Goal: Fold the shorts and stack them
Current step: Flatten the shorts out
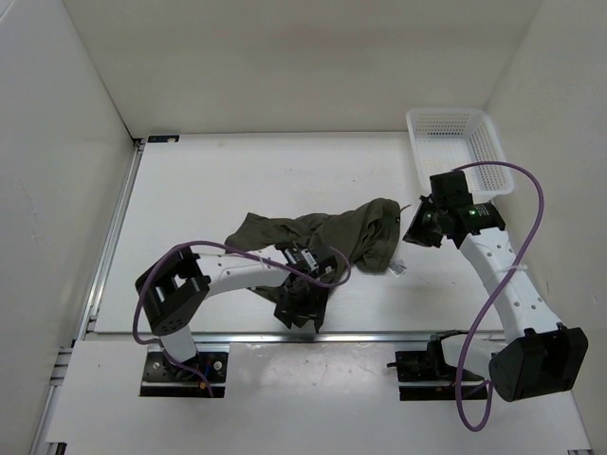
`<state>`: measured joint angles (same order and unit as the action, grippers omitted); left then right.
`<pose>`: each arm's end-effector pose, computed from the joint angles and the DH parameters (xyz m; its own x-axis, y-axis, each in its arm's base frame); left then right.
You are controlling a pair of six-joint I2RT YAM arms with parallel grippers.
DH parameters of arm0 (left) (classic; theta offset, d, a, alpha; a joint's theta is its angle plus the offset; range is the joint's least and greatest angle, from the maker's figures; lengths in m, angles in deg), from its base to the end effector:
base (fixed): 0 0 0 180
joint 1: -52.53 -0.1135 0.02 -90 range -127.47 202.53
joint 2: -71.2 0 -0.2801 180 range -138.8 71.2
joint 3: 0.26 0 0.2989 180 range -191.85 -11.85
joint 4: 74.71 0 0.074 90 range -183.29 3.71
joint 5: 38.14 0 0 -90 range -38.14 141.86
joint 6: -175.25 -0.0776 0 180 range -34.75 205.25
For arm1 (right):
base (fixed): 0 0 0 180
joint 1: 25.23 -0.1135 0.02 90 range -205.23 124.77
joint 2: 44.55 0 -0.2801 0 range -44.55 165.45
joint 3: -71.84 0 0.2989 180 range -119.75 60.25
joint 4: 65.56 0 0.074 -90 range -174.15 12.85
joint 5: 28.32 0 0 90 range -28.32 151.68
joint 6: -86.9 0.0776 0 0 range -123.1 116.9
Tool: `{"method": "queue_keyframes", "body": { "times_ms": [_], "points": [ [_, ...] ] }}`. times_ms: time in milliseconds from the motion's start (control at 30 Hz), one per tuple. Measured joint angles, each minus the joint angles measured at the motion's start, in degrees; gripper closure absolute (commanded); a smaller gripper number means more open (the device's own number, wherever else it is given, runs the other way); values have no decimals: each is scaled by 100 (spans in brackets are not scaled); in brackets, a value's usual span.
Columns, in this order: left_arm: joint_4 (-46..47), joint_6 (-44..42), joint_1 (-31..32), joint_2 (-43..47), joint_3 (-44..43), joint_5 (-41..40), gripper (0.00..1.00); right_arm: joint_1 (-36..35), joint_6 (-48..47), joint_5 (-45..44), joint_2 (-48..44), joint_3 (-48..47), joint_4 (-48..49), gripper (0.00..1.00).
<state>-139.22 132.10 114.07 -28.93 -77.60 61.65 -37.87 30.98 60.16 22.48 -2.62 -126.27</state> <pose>0.1561 -0.3157 0.1232 -0.9604 0.2631 0.0917 0.2478 0.9570 -0.1505 0.2909 0.0631 0.2885 -0.7617 0.4032 -0.5071 0.2699 0.9091 0.3174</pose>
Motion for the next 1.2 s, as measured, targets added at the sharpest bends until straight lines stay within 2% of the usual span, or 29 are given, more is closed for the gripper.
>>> {"method": "queue_keyframes", "body": {
  "times_ms": [133, 200, 267, 333, 533, 600, 633, 667, 700, 733, 800, 933, 1100, 1200],
  "points": [
    [254, 212, -326, 382, 538, 68, 4, 15, -15, 31, -48, 0, 2, 87],
    [308, 297, -525, 503, 743, 136, 0, 15, -26, 44, -72, 0, 0, 87],
    [361, 376, -686, 546, 837, 210, 0, 15, -37, 55, -96, 0, 0, 87],
    [476, 446, -802, 564, 874, 308, 8, 15, -44, 68, -107, 0, 0, 87],
    [866, 623, -1167, 538, 881, 404, 16, 15, -50, 109, -212, 2, -4, 86],
    [970, 662, -1226, 415, 796, 468, 25, 15, -57, 109, -293, 2, -7, 86],
    [1012, 682, -1228, 323, 739, 498, 43, 15, -61, 111, -323, 2, -9, 86],
    [1054, 728, -1228, 234, 684, 533, 56, 15, -63, 111, -348, 2, -9, 86],
    [1091, 726, -1228, 162, 651, 564, 64, 15, -63, 111, -361, 2, -11, 86],
    [1130, 728, -1226, 98, 621, 592, 78, 17, -63, 111, -365, 2, -11, 83],
    [1163, 730, -1224, 24, 614, 645, 88, 22, -68, 120, -365, 11, -11, 79],
    [1158, 741, -1294, 98, 619, 697, 90, 59, -87, 221, -365, 94, 7, 63],
    [748, 656, -1829, 844, 540, 566, 90, 205, -105, 737, -79, 160, 227, 61],
    [136, 498, -2245, 1401, -57, 212, 90, 313, -9, 1228, 293, 160, 592, 61]
  ]
}}
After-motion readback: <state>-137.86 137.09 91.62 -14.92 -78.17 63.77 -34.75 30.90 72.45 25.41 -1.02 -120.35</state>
